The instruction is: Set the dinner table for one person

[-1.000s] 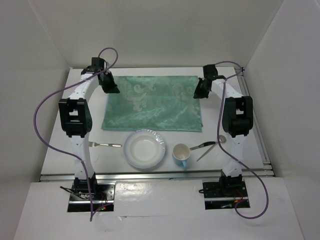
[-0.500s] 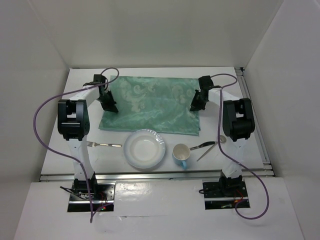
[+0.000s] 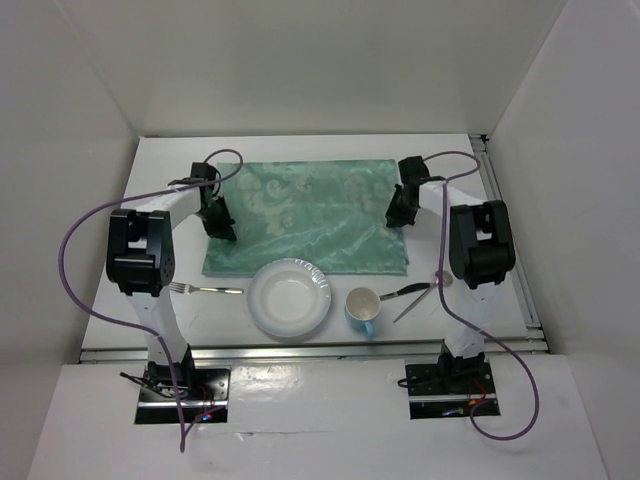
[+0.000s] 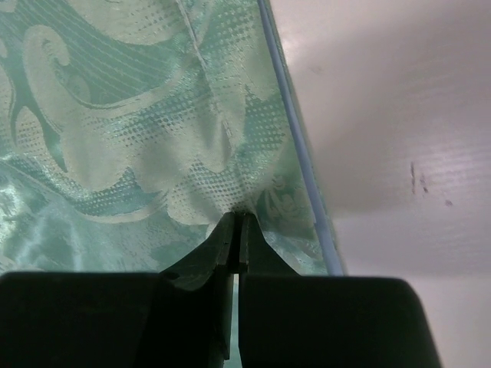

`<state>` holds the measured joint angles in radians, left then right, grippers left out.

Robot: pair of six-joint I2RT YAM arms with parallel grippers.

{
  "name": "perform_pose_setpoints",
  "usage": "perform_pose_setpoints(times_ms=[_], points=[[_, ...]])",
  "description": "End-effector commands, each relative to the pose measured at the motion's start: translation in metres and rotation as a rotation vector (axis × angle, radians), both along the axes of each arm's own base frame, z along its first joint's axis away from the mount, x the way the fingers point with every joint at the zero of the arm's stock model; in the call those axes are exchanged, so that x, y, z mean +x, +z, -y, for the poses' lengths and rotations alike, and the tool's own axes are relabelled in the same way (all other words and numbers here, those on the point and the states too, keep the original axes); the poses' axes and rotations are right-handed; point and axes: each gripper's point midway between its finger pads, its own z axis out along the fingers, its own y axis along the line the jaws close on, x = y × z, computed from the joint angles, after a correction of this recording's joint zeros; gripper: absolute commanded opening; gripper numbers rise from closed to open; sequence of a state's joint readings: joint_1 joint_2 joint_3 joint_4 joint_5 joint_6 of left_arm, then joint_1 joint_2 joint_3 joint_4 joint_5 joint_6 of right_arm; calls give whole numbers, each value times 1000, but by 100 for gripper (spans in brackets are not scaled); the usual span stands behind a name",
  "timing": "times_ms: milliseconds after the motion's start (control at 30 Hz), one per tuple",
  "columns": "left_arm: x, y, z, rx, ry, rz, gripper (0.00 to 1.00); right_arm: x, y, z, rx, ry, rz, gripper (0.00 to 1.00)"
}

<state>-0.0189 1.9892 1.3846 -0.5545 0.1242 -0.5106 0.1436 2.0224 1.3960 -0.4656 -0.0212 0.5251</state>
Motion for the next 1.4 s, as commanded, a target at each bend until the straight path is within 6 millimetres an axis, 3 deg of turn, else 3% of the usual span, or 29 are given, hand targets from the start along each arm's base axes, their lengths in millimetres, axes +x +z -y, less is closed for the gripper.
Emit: perform_pose_setpoints(times_ms=[0,300,467,567,667,700,767,833,900,967,1000,1033,1100,1133,1167,1200,1267,1367], points=[[-25,-1,-12,62,44,-48,0,-27,-6,19,-75,-13,-58,0],[-39,6,-13,82,40,-58,2,-53,1,19,-53,-13,-53,0],[-44,12,-5,79,29,-46,3,-47,12,18,-48,-13,-23,7],[-43,26,-5,96,28,-11,7,-34,36,12,-40,-5,30,14],[-39,53,-10,117,41,49,24,-23,69,7,-36,12,92,29],[-38,63,-6,116,33,66,34,-17,89,2,-33,29,144,42],[-36,78,-6,113,35,104,40,-18,106,3,-35,36,165,52],[-37,99,6,106,5,156,46,-19,130,-6,-32,66,216,66],[-45,108,17,97,-34,176,61,-25,141,-9,-35,84,227,72],[-66,117,34,89,-87,203,72,-33,158,-20,-19,126,261,79],[-75,118,38,86,-104,209,76,-40,157,-24,-17,150,251,80],[-92,108,47,67,-127,180,76,-50,154,-37,6,189,239,81],[-108,122,60,-2,-141,225,76,-65,163,-48,8,237,263,88],[-115,125,66,-16,-161,232,77,-79,155,-56,-9,265,239,88],[-123,125,76,-30,-185,241,79,-93,160,-57,-12,264,233,89],[-127,138,81,-45,-195,280,80,-104,160,-61,1,261,221,89],[-135,144,92,-59,-225,291,83,-130,161,-63,3,262,210,90],[-135,160,92,-27,-229,320,83,-167,152,-59,10,220,132,90]])
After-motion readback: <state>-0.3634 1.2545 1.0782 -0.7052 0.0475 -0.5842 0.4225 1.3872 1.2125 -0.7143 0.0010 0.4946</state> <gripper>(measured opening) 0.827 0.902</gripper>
